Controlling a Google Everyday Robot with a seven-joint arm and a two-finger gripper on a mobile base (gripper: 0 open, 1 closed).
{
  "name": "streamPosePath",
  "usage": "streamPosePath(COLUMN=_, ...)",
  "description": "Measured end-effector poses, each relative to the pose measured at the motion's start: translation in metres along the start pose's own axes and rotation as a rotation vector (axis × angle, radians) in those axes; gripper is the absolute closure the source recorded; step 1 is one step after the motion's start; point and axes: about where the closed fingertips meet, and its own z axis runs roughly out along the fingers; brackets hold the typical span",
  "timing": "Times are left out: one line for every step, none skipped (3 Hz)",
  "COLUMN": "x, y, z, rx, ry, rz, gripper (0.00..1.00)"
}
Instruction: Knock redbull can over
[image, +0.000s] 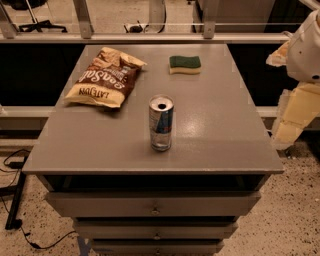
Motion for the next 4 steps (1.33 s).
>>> streamPosePath(x=0.0, y=0.0, z=0.0, rx=0.0, ry=0.0, rz=0.0, gripper=0.0)
streamPosePath(x=-0.011, y=0.003, z=0.009, rx=-0.01, ry=-0.051, rz=0.018, gripper=0.0)
streamPosePath(x=-0.051, y=0.009, z=0.046, rx=-0.059, ry=-0.244, rz=0.083, gripper=0.0)
streamPosePath(x=-0.094, y=0.014, z=0.077, rx=-0.118, ry=-0.444, rz=0.115, gripper=0.0)
